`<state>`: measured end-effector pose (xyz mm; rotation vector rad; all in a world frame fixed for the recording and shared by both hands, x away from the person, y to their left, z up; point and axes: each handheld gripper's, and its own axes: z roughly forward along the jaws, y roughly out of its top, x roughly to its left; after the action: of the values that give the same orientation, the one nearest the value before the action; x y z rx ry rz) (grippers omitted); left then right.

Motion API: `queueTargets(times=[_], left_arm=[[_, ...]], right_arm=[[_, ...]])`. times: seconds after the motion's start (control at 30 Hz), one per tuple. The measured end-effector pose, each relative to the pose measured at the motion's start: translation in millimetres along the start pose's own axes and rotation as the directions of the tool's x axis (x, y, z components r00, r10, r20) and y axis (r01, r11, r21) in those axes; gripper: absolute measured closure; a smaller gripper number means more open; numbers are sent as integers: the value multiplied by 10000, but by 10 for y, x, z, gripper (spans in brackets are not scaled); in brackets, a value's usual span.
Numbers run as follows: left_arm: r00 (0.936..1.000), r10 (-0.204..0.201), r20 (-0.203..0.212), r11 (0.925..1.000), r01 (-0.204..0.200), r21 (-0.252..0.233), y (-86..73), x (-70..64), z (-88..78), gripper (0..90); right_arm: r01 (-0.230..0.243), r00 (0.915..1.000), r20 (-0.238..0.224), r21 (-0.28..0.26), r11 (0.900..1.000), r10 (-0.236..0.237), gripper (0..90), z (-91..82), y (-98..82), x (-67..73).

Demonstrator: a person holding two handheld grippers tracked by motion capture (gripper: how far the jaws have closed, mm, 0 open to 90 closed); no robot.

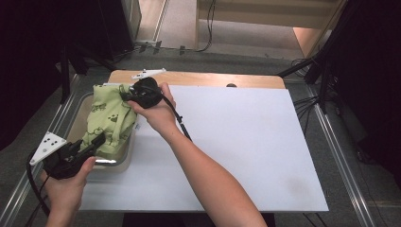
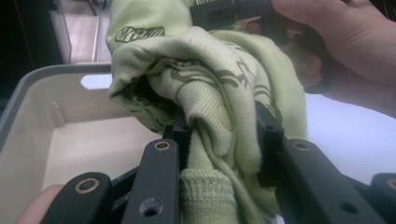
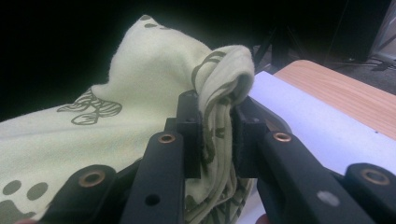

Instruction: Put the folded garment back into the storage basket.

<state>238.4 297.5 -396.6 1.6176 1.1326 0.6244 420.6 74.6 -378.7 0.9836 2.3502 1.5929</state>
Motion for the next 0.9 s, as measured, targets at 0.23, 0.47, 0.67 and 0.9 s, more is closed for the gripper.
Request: queueTargets(times=[0.23, 0.47, 0.67, 0.9], left_arm=[[9997, -192, -136, 9998, 193, 111, -52, 132, -44, 684], [9986, -460, -259, 9985, 468, 277, -126, 262, -71, 683], [9979, -575, -291, 9976, 586, 370, -164, 320, -34, 683], [9975, -657, -256, 9965, 669, 504, -151, 348, 28, 682]], right_arm=[[44, 9999, -123, 172, 9998, -42, 741, 185, -3, 62], [-39, 9997, -257, 242, 9997, 45, 741, 360, -40, 111], [-172, 9995, -259, 350, 9992, 181, 741, 469, -97, 97], [-185, 9997, -158, 335, 9993, 190, 741, 513, -88, 60]])
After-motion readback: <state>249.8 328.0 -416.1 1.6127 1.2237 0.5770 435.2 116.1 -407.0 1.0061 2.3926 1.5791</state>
